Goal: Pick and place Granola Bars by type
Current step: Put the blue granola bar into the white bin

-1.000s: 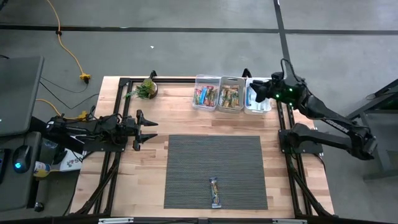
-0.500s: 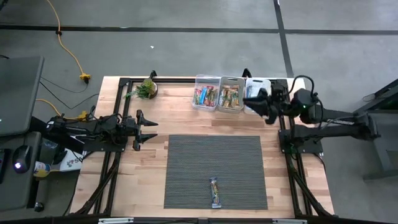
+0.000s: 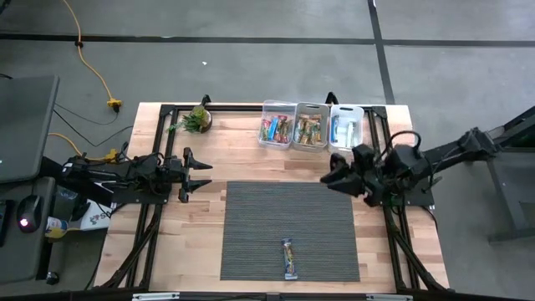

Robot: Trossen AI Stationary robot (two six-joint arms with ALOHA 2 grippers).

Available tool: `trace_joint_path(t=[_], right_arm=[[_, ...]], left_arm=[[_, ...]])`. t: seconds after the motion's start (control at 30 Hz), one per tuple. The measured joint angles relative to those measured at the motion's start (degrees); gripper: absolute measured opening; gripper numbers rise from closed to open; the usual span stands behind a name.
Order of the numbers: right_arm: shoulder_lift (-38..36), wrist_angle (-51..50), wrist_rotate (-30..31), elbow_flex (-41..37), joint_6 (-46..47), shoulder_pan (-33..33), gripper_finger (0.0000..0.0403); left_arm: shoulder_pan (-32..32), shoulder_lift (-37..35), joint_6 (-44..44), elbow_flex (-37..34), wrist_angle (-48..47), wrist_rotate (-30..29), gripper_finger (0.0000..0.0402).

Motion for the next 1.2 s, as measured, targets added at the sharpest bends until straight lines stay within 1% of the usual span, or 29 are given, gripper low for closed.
trace_joint_path(t=[0.17, 0.23, 0.33, 0.43, 0.53, 0.63, 0.7, 0.83, 0.93, 1.03, 1.13, 1.2], right_arm=[[5.62, 6.03, 4.16, 0.04, -0.75, 5.59, 0.0131], [7.85, 6.08, 6.21, 1.12, -1.63, 7.64, 0.0131], [11.50, 5.68, 8.34, 4.41, -4.07, 10.29, 0.0131], [15.31, 1.95, 10.18, 9.80, -6.92, 12.72, 0.0131], [19.45, -7.06, 14.32, 17.53, -10.28, 15.23, 0.0131], [24.30, -19.72, 21.19, 27.15, -11.63, 17.63, 0.0131], [27.94, -27.83, 26.16, 33.90, -10.52, 19.00, 0.0131], [35.38, -40.97, 31.95, 46.68, -6.40, 20.98, 0.0131], [40.69, -51.59, 34.90, 56.04, -1.84, 22.05, 0.0131], [45.57, -62.26, 37.10, 64.40, 4.66, 22.85, 0.0131], [50.22, -71.37, 38.00, 71.08, 13.09, 23.37, 0.0131], [52.97, -77.02, 37.97, 74.18, 19.58, 23.56, 0.0131]], left_arm=[[0.01, 0.02, 0.01, 0.01, -0.01, 0.01, 0.0227], [0.02, 0.00, 0.02, 0.01, -0.02, 0.00, 0.0227], [0.00, 0.02, 0.00, 0.02, -0.02, 0.02, 0.0227], [0.00, 0.00, 0.01, 0.01, -0.01, 0.01, 0.0227], [0.00, 0.02, 0.02, 0.02, 0.00, 0.02, 0.0227], [0.01, 0.00, 0.01, 0.01, -0.02, 0.00, 0.0227], [0.00, 0.02, 0.01, 0.00, -0.01, 0.02, 0.0227], [0.01, 0.00, 0.01, 0.00, -0.01, 0.00, 0.0227], [0.00, 0.01, 0.01, 0.01, 0.00, 0.02, 0.0227], [0.00, 0.02, 0.02, 0.02, 0.00, 0.02, 0.0227], [0.02, 0.02, 0.02, 0.00, -0.02, 0.00, 0.0227], [0.00, 0.00, 0.00, 0.00, 0.00, 0.02, 0.0227]])
